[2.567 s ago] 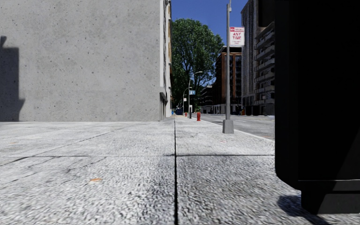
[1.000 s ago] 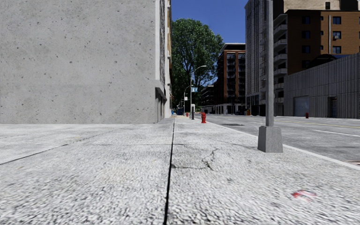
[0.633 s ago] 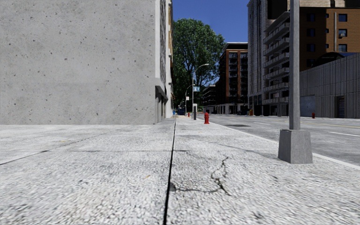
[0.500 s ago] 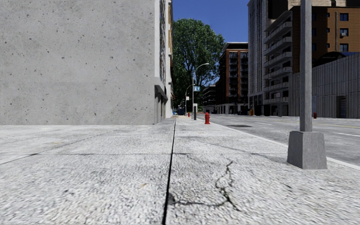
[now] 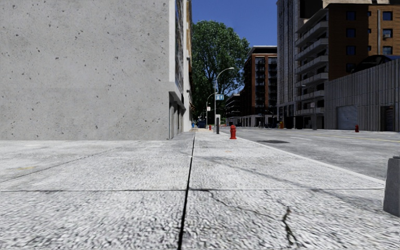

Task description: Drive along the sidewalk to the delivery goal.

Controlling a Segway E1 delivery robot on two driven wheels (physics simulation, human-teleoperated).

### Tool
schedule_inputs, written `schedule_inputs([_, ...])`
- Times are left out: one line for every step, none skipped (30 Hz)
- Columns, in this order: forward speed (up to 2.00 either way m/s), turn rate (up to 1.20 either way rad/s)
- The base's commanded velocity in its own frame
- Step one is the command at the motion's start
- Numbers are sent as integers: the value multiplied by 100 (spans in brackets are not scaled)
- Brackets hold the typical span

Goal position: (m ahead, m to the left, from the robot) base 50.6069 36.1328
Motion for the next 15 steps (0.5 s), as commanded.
schedule_inputs([200, 0])
schedule_inputs([200, 0])
schedule_inputs([200, 0])
schedule_inputs([200, 0])
schedule_inputs([200, 0])
schedule_inputs([200, 0])
schedule_inputs([200, 0])
schedule_inputs([200, 0])
schedule_inputs([200, 0])
schedule_inputs([200, 0])
schedule_inputs([200, 0])
schedule_inputs([200, 0])
schedule_inputs([200, 0])
schedule_inputs([200, 0])
schedule_inputs([200, 0])
